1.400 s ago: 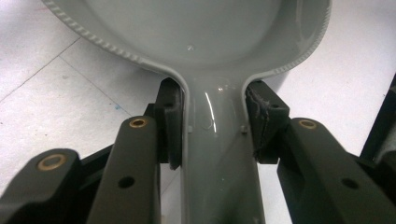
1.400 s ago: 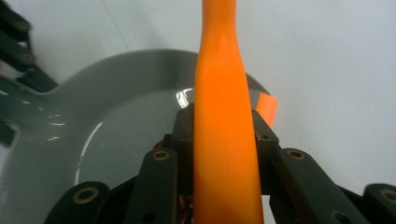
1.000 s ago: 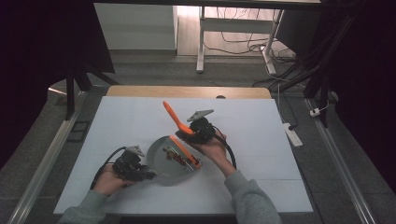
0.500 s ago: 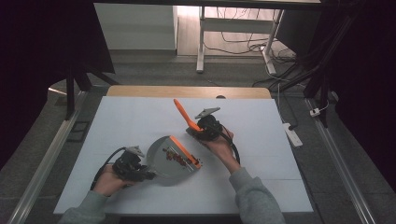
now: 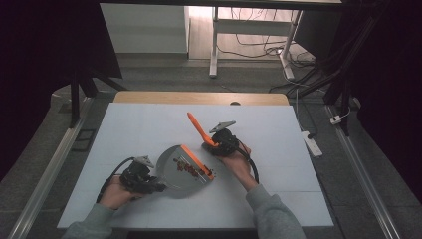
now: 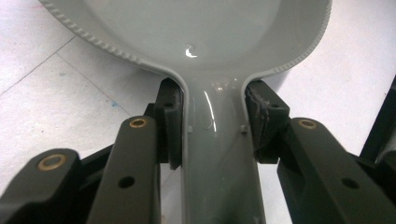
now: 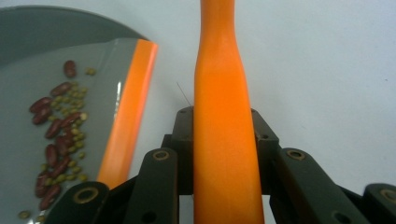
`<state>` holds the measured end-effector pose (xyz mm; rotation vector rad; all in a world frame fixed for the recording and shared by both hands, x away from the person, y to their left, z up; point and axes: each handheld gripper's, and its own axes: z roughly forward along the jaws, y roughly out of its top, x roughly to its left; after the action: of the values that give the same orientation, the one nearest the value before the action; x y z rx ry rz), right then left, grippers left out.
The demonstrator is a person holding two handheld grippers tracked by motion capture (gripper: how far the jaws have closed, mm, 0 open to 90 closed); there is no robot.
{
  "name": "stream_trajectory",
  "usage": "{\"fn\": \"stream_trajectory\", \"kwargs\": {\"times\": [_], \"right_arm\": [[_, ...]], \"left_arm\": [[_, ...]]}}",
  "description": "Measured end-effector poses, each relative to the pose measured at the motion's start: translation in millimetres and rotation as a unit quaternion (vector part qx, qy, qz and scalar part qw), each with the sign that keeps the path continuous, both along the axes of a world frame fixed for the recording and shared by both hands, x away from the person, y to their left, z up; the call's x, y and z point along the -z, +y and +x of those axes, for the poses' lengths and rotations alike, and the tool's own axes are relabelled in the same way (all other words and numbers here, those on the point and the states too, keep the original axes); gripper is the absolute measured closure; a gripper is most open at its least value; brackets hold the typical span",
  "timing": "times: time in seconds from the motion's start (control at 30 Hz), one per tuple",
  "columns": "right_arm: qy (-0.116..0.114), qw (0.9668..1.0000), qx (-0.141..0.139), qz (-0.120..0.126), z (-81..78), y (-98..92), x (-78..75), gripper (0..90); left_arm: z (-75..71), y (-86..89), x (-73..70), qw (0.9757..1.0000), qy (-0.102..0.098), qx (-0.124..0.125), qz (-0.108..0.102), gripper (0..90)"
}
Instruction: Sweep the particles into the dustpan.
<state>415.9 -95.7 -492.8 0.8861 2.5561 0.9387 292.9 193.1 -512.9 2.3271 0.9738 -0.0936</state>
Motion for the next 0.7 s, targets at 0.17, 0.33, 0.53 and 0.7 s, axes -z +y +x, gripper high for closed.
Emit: {"fn": "stream_trajectory", "kwargs": {"times": [0.17,0.33,0.53,0.7], "right_arm": [[-0.006,0.9999,-0.004,0.009,-12.9,6.3,2.8,70.4],[0.002,0.9995,-0.007,0.031,-21.9,13.1,5.1,70.5],[-0.002,0.9985,-0.017,0.053,-32.5,29.6,6.2,70.5],[0.017,0.9946,-0.042,0.093,-37.3,47.3,2.8,70.5]], "left_arm": [[-0.6,-0.1,-0.1,1.0,0.0,-0.001,-0.001,61.7],[-0.2,-0.1,0.5,1.0,0.001,0.0,0.001,61.7],[-0.4,-0.1,0.3,1.0,0.001,-0.001,0.001,61.7],[-0.3,0.1,0.6,1.0,0.001,-0.001,0.0,61.6]]}}
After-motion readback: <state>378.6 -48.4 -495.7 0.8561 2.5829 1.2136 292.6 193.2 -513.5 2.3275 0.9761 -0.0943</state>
